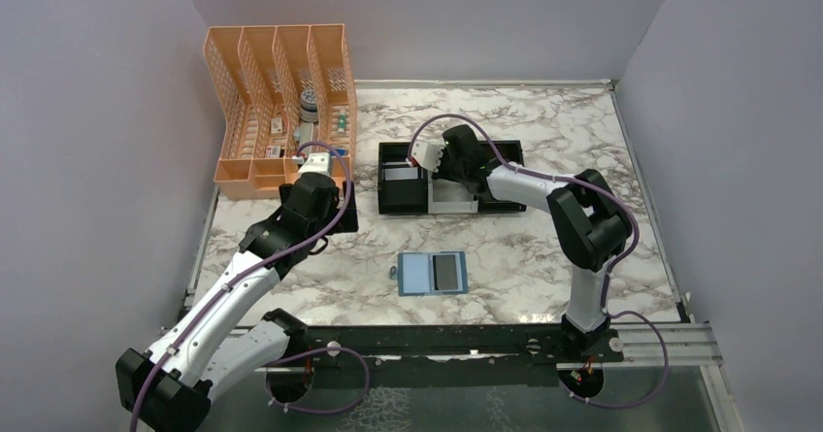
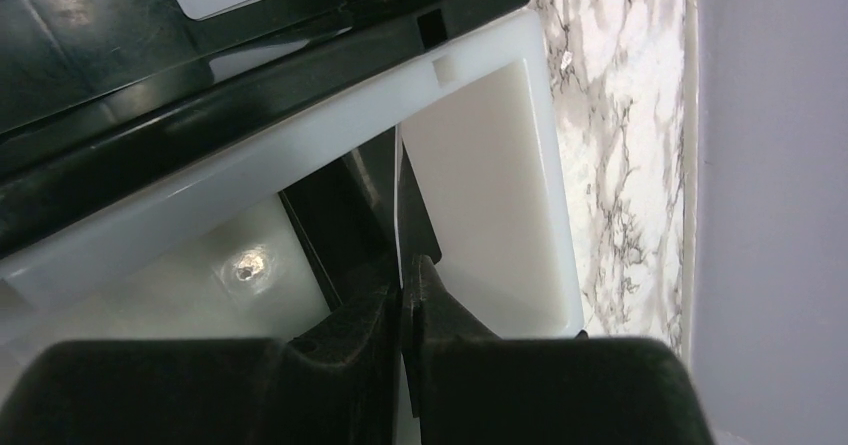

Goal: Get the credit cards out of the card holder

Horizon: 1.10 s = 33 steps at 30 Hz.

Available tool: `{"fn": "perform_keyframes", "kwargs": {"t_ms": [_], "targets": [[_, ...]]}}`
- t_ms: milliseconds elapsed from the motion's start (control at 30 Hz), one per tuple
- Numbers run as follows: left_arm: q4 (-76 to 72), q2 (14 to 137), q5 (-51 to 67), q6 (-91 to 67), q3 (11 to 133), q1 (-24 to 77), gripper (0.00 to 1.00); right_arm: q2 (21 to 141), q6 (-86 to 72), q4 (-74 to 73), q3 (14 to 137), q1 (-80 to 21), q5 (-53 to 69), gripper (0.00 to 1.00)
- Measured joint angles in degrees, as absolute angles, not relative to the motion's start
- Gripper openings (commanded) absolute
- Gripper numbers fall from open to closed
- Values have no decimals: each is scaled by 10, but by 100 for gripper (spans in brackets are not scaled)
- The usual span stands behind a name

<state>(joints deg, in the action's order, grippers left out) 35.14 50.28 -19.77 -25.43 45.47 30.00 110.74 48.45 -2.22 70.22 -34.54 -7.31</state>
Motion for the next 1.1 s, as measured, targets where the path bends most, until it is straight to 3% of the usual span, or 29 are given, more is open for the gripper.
{"fn": "perform_keyframes", "kwargs": {"t_ms": [633,967,1100], "targets": [[350,529,-185,-248,455,300,98,1125,506,-60,711,-345,-53,17],[350,535,-183,-246,455,300,98,1125,524,-48,710,-345,-48,2],[350,536,-182,-246,455,300,97,1125,535,-39,710,-345,-48,1]]}}
